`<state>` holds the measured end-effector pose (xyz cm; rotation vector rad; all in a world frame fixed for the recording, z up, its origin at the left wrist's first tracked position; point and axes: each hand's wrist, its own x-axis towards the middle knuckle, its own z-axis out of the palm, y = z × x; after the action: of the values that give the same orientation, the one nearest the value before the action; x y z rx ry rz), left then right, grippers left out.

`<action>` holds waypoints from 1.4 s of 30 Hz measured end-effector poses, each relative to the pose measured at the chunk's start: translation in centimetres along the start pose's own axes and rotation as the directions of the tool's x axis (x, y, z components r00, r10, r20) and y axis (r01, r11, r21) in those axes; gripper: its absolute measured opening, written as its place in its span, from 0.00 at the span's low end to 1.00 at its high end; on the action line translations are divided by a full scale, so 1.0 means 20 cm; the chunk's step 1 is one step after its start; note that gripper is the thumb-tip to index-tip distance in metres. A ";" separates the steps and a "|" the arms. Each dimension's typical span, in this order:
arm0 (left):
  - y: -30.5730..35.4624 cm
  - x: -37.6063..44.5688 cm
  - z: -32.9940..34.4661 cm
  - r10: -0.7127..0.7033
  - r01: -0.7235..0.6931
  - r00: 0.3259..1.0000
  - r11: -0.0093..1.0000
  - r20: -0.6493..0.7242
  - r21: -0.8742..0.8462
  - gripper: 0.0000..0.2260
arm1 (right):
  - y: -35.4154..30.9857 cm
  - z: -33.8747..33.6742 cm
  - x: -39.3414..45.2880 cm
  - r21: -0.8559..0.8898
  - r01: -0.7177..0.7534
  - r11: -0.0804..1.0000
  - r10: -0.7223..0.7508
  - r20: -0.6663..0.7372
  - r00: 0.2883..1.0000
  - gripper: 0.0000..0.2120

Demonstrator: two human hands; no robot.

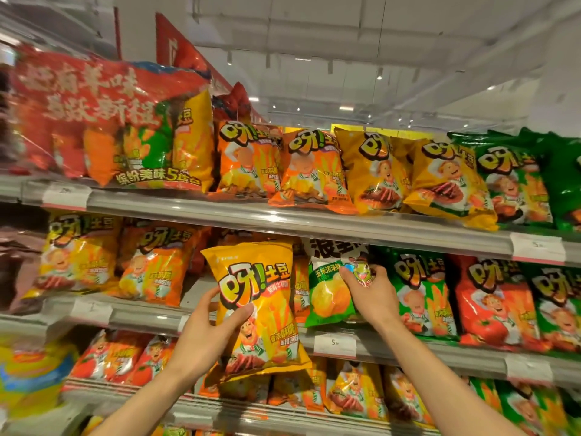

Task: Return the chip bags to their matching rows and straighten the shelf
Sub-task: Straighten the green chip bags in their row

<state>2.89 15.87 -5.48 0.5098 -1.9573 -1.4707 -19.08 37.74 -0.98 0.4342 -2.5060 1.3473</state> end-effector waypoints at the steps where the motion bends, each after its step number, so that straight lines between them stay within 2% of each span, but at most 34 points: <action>1: 0.00 0.00 0.00 0.013 -0.013 1.000 1.000 -0.005 -0.003 0.31 | 0.00 -0.01 -0.01 -0.013 0.008 1.000 -0.008 -0.011 1.000 0.43; 4: 0.01 0.01 0.03 0.046 -0.046 0.999 0.999 -0.019 0.020 0.28 | 0.01 -0.06 -0.03 -0.046 0.039 0.998 -0.040 -0.028 0.999 0.42; 11: 0.07 0.06 0.20 0.118 -0.111 0.991 0.988 -0.060 0.108 0.33 | 0.15 -0.31 -0.14 -0.134 0.060 0.989 -0.073 -0.097 0.993 0.41; 15: 0.12 0.11 0.40 0.168 -0.159 0.985 0.971 -0.037 0.179 0.35 | 0.27 -0.49 -0.18 -0.140 0.041 0.989 -0.066 -0.177 0.982 0.38; 20: 0.21 0.23 0.68 0.291 -0.275 0.957 0.921 -0.018 0.276 0.36 | 0.41 -0.67 -0.22 -0.131 0.001 0.991 -0.032 -0.236 0.971 0.39; 25: 0.27 0.35 0.89 0.235 -0.220 0.972 0.894 0.011 0.391 0.41 | 0.50 -0.76 -0.27 -0.081 -0.050 0.995 0.029 -0.244 0.969 0.39; 31: 0.25 0.39 1.05 0.148 -0.179 0.984 0.811 0.101 0.558 0.37 | 0.53 -0.78 -0.26 -0.085 -0.089 0.992 0.070 -0.205 0.976 0.40; 34: 0.25 0.39 1.03 0.124 -0.157 0.987 0.839 0.098 0.521 0.36 | 0.53 -0.78 -0.25 -0.057 -0.110 0.992 0.099 -0.170 0.980 0.41; 36: 0.24 0.36 0.99 0.165 -0.176 0.984 0.863 0.064 0.474 0.36 | 0.52 -0.77 -0.23 -0.008 -0.122 0.992 0.120 -0.156 0.981 0.42; 40: 0.24 0.24 0.91 0.384 -0.359 0.923 0.862 0.000 0.358 0.31 | 0.50 -0.74 -0.20 0.108 -0.137 0.985 0.151 -0.137 0.979 0.43; 42: 0.24 0.16 0.91 0.438 -0.439 0.896 0.852 0.071 0.285 0.26 | 0.47 -0.70 -0.19 0.150 -0.143 0.978 0.163 -0.126 0.979 0.42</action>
<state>-11.56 28.18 -3.32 0.1588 -2.1306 -0.8984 -17.89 55.09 -2.09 0.1704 -2.3827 1.5607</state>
